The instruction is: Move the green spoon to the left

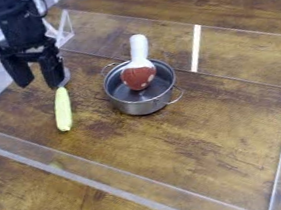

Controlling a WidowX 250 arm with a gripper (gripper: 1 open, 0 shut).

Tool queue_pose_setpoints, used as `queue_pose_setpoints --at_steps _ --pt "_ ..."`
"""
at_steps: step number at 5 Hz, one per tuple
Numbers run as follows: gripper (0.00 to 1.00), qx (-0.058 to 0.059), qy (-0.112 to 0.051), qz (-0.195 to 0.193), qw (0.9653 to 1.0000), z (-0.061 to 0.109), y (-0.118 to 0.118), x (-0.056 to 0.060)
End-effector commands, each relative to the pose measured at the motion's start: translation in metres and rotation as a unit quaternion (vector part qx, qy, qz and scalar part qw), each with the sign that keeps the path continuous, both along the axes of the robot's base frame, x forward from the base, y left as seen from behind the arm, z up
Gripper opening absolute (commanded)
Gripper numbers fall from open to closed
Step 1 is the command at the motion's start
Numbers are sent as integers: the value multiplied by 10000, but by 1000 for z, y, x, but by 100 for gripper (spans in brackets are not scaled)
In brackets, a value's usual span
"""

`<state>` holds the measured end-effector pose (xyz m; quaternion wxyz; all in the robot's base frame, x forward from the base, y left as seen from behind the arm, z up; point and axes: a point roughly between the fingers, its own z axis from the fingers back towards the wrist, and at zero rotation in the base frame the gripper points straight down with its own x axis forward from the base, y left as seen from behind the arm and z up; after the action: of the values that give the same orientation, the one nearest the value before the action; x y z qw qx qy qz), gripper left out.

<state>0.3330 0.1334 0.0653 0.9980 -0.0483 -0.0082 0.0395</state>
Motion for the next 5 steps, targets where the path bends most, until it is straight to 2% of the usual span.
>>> queue_pose_setpoints --at_steps 1,2,3,4,5 --pt "100 47 -126 203 9997 -2 2 -7" --pt "100 12 -69 324 9995 -16 -4 -12" --pt "100 -13 -41 603 9982 -22 -3 -5" --pt "0 -24 -11 885 9961 -26 -2 0" --pt "0 -26 -1 1170 9931 -27 1 5"
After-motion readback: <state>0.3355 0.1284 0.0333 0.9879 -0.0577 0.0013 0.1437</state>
